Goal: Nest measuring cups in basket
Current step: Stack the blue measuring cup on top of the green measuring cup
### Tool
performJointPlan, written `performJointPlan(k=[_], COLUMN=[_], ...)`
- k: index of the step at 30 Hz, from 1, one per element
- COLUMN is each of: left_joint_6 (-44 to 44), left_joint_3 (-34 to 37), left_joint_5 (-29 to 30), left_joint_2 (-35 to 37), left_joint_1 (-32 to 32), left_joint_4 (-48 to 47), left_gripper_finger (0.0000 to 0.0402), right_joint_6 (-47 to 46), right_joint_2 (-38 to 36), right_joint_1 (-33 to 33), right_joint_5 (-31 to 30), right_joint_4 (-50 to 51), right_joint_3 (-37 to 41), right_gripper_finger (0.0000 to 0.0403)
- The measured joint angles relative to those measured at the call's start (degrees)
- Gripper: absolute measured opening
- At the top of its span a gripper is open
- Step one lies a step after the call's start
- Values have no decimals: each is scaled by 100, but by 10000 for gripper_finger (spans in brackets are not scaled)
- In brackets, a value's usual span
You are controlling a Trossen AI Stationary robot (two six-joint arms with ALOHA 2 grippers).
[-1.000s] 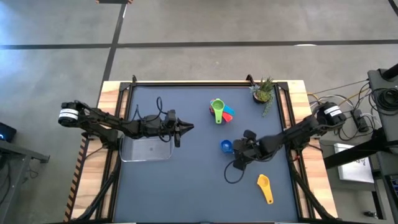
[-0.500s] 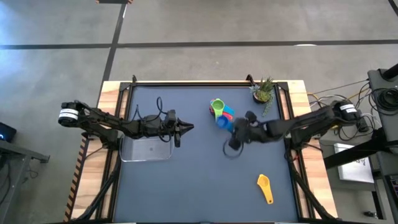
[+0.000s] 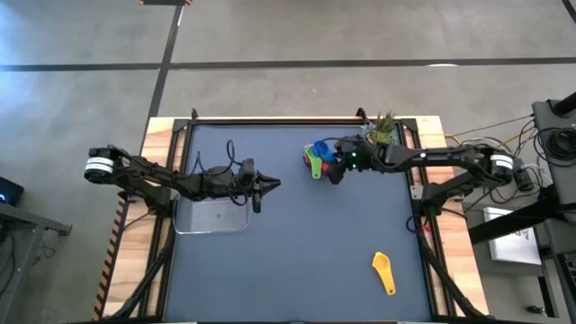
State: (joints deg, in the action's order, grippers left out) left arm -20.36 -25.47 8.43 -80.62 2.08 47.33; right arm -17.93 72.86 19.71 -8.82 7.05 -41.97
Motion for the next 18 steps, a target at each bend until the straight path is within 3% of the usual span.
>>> performJointPlan(k=[10, 18], left_joint_6=[16, 15], left_joint_3=[0, 0], left_joint_5=[1, 0], left_joint_2=[0, 0], left_joint_1=[-1, 0], left_joint_4=[-33, -33], left_gripper_finger=[17, 17], right_joint_6=[141, 153], right_joint_2=[608, 634], right_joint_1=[6, 22], right_joint_5=[245, 131], right_joint_4=[-9, 79], right_joint_3=[-354, -570], right_gripper_finger=[174, 225])
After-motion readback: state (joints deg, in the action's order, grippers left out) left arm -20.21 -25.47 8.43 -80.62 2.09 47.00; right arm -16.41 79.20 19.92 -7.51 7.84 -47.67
